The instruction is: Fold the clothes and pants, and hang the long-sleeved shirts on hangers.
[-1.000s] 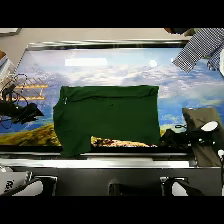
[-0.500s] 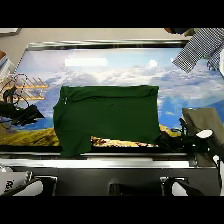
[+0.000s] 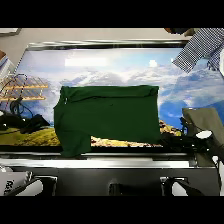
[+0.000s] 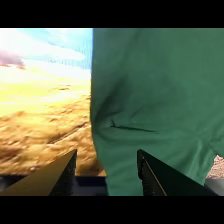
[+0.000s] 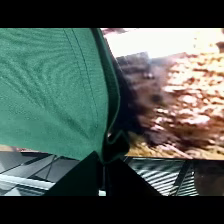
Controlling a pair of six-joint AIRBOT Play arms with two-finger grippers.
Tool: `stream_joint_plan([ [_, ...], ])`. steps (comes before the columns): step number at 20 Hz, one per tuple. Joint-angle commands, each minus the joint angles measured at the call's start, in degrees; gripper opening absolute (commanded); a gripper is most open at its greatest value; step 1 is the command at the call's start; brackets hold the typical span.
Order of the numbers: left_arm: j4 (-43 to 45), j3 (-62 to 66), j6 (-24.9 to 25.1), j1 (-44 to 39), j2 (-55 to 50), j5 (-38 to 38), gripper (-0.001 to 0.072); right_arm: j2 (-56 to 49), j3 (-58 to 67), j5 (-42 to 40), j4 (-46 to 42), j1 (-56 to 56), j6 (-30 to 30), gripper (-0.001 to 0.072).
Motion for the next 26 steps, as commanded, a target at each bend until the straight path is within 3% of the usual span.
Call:
stream_joint_plan([
  [1,-7.8,-6.7,6.1,0.8,0.3,8.7,0.044,0.1,0.0,0.3,0.7,0.0,-0.4,0.0026],
  [4,-12.4,-8.6,9.7,0.5,-0.9,11.4,0.044,0.1,0.0,1.1,0.8,0.0,-0.4,0.0026],
  [16,-11.6,-11.3,10.6,2.1,-3.5,11.8,0.0439,0.1,0.0,1.5,4.2,0.0,-0.3,0.0026],
  [24,-16.2,-12.1,12.5,0.7,-6.8,13.7,0.0437,0.1,0.0,1.0,6.6,0.0,-0.7,0.0026],
  [26,-16.6,-12.0,12.5,-0.5,-8.2,13.7,0.0388,0.1,0.0,1.0,6.6,0.0,-0.7,0.0026],
])
